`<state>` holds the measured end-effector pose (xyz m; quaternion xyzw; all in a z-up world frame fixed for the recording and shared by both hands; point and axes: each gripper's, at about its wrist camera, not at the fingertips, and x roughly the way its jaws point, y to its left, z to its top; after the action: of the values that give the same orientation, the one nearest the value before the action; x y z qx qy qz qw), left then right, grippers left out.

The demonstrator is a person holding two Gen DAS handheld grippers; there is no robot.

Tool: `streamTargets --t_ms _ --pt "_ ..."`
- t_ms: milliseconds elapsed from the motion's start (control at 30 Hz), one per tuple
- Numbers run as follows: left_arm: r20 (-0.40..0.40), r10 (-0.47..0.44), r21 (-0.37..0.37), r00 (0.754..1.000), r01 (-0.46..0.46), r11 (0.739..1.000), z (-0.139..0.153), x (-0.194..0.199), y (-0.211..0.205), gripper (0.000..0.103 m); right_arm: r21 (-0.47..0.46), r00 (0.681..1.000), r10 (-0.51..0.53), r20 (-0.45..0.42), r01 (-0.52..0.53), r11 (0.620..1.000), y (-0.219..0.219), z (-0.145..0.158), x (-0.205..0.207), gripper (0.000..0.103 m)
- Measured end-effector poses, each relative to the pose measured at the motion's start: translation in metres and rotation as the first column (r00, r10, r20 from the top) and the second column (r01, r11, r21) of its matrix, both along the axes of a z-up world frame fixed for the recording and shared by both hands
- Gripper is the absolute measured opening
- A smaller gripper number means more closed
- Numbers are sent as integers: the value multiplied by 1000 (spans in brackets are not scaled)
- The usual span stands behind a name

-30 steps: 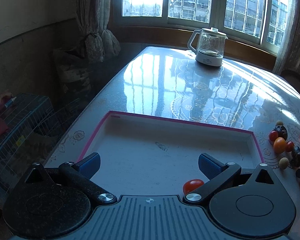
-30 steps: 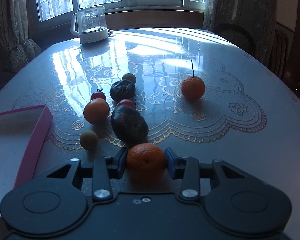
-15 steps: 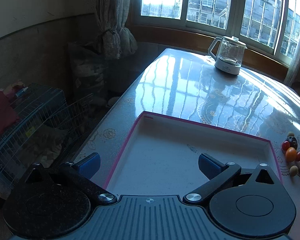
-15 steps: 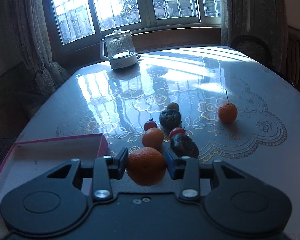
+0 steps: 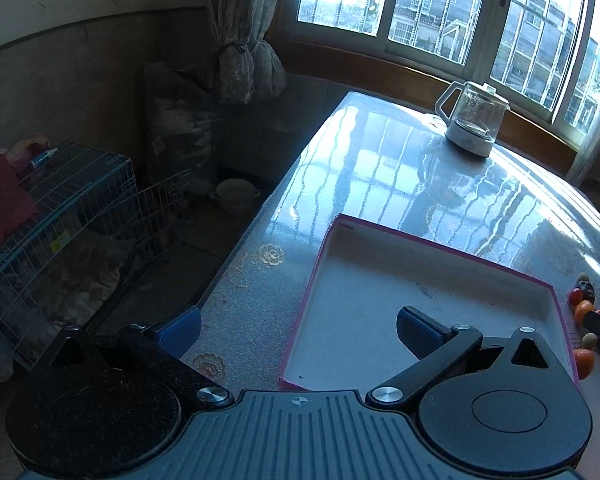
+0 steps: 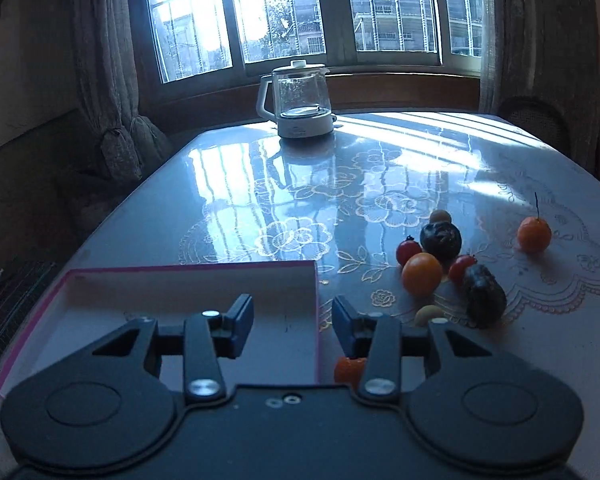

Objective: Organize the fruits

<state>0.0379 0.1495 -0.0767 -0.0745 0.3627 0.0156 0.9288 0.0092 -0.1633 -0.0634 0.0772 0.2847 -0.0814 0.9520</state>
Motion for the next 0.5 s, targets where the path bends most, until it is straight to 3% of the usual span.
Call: streamTargets --t_ms 67,100,133,200,333,500 --pt "-9 -12 -7 1000 12 1000 -2 3 0 103 -6 997 -78 19 79 997 -20 4 -16 68" --pt "-11 -21 -13 1000 21 1000 -3 4 -1 103 6 993 -117 26 117 993 -31 3 -26 88" --pt "-13 -29 -18 999 29 999 -4 6 -2 103 15 990 -142 27 142 990 -39 2 -32 94" --pt "-13 -51 -22 999 50 998 -5 6 -6 103 19 990 -140 7 140 990 -50 -2 -37 92" --pt "-6 -100 -13 995 100 995 -3 4 -22 103 -71 986 -151 -72 146 987 -36 -22 -19 92" --pt "22 -122 41 992 121 992 3 1 -43 103 -26 979 -149 -136 147 989 -36 -40 -2 92"
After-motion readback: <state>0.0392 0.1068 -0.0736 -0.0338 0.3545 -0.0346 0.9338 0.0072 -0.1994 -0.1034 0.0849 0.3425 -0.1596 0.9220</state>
